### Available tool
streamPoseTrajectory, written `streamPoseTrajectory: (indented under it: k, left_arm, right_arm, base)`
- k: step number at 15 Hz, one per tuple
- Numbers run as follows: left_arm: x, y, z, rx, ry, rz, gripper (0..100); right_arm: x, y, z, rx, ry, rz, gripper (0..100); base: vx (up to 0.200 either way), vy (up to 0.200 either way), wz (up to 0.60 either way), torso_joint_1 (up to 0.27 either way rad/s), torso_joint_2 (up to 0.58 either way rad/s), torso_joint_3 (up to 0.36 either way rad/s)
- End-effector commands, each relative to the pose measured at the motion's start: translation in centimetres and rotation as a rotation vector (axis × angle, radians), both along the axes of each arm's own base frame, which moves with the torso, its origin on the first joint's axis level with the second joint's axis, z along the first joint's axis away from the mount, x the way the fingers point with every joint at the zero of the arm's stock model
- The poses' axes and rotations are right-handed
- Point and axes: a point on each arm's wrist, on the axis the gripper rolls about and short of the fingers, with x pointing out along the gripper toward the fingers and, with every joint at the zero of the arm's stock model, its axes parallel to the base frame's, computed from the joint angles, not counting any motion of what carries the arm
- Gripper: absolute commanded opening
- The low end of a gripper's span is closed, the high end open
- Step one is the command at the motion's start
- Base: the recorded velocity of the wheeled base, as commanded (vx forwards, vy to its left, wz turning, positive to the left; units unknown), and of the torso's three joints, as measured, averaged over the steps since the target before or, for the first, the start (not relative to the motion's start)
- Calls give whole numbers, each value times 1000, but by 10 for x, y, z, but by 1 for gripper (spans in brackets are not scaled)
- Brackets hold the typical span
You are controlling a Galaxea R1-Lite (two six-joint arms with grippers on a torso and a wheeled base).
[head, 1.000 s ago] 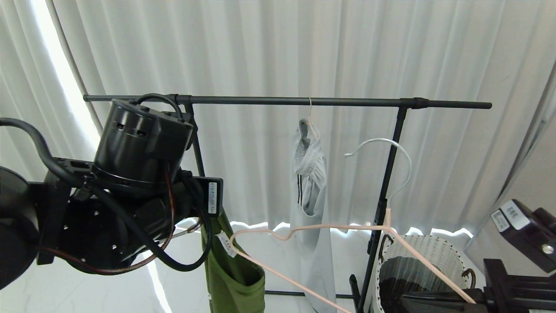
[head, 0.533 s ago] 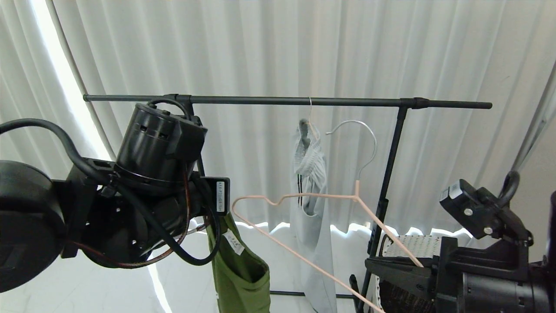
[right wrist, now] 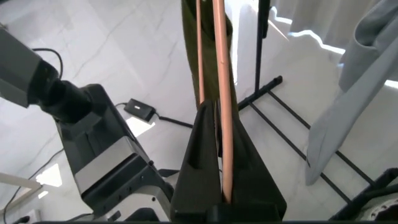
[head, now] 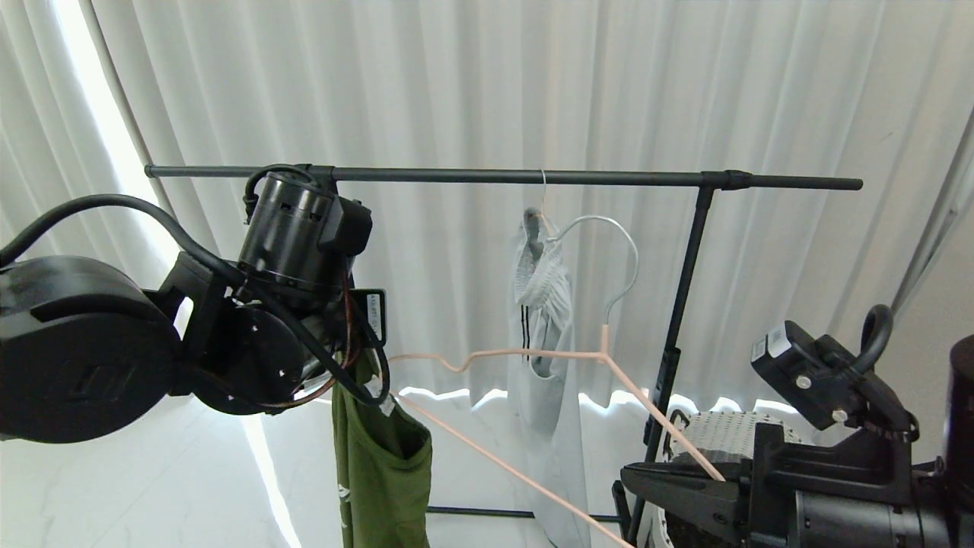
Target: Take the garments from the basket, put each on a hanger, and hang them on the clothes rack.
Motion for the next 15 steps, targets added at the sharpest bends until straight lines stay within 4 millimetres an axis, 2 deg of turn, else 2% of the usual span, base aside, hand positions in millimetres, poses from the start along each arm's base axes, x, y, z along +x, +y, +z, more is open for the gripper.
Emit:
streamPoseTrajectory:
  k: [1,12,15]
  left_arm:
    - [1,0,1,-2,-3,3,0]
    - [1,-1,3,-16,-12,3,0]
    - [0,-1,4,-17,-14,1,0]
  right_arm:
    - [1,5,2,6,2,4,0]
    - [12,24,-1,27,-10,2,0]
    - [22,38,-8,52,-49,-56,0]
  base:
    - [0,0,0,0,0,0]
    - [0,0,0,0,0,0]
    - [0,0,0,0,0,0]
